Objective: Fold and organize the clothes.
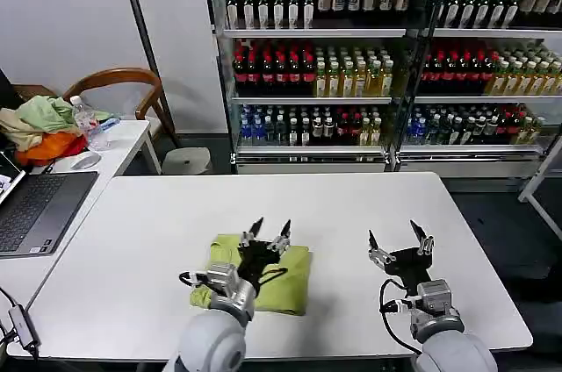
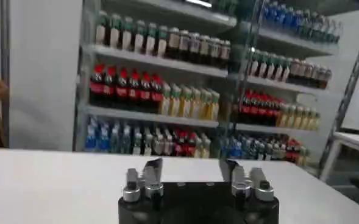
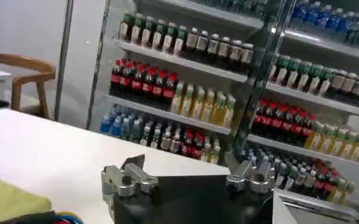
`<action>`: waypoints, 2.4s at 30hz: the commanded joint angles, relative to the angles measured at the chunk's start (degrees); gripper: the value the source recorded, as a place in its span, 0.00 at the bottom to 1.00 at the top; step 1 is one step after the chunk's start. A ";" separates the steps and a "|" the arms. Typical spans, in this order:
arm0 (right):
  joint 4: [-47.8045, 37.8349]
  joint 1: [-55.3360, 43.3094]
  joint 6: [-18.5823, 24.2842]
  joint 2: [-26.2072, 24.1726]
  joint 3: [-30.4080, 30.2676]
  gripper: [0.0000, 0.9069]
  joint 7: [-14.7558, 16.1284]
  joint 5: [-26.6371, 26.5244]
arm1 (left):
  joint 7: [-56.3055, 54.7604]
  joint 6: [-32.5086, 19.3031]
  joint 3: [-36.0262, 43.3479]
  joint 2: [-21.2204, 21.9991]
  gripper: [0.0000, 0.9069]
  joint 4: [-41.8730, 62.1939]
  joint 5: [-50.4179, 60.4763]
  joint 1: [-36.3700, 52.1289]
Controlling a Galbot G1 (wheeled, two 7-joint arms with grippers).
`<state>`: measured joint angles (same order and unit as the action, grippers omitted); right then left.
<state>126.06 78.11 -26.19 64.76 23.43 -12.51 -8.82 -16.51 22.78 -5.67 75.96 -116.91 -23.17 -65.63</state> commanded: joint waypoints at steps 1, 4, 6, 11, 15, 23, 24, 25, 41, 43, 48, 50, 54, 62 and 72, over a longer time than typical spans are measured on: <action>-4.30 -4.83 2.37 1.48 -4.85 1.00 0.20 -0.75 | 16.63 -16.52 -25.07 -12.67 1.00 9.12 11.94 -1.98; -3.77 -4.84 0.56 2.15 -8.94 1.00 -0.18 -5.82 | 19.26 -18.35 -29.81 -14.87 1.00 10.92 13.26 -4.10; -3.39 -4.26 -0.50 2.36 -11.40 1.00 -0.19 -7.87 | 19.44 -18.39 -32.00 -15.97 1.00 11.18 11.70 -6.01; -3.82 -2.40 -2.46 3.04 -17.90 1.00 -0.79 -12.00 | 16.70 -17.58 -32.93 -15.94 1.00 11.42 10.54 -7.31; -5.90 -2.95 -3.76 4.27 -21.47 1.00 -2.91 -22.06 | 16.12 -17.02 -32.12 -15.33 1.00 11.13 10.17 -7.19; -8.75 -5.40 -5.02 5.42 -20.51 1.00 -7.51 -34.52 | 11.81 -12.61 -30.91 -14.26 1.00 10.43 7.93 -6.08; -9.41 -5.62 -5.09 5.74 -20.70 1.00 -7.97 -35.06 | 11.80 -12.76 -30.72 -14.17 1.00 10.75 8.04 -5.96; -9.75 -5.77 -5.08 5.91 -20.73 1.00 -8.33 -35.33 | 11.77 -12.74 -30.57 -14.15 1.00 10.77 8.00 -5.94; -12.83 -6.40 -3.35 8.09 -20.44 0.09 -10.90 -41.52 | 9.25 -11.20 -29.69 -13.57 1.00 10.56 7.75 -5.97; -13.60 -6.53 -3.37 8.23 -20.57 0.07 -10.89 -41.74 | 9.23 -11.21 -29.50 -13.49 1.00 10.49 7.76 -6.01; -13.73 -6.51 -3.26 8.56 -20.79 0.00 -11.12 -42.14 | 8.96 -10.94 -29.48 -13.70 1.00 10.65 7.71 -6.01; -13.69 -6.58 -3.32 8.45 -20.75 0.00 -11.11 -42.16 | 8.91 -10.94 -29.50 -13.82 1.00 10.82 7.66 -6.01; -13.76 -6.66 -3.41 8.30 -20.78 0.00 -11.24 -41.90 | 8.79 -10.85 -29.31 -13.73 1.00 10.92 7.60 -6.05; -14.44 -9.93 -4.00 7.14 -18.52 0.00 -8.31 -36.53 | 8.61 -10.60 -28.95 -13.74 1.00 10.45 7.41 -6.05; -16.27 -14.04 -3.75 6.16 -15.57 0.00 -7.06 -34.77 | 8.61 -10.71 -29.21 -13.85 1.00 10.29 7.39 -6.75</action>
<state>110.47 67.27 -30.38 71.31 5.82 -21.10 -45.92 -7.78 12.08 -34.69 62.23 -106.64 -15.73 -72.20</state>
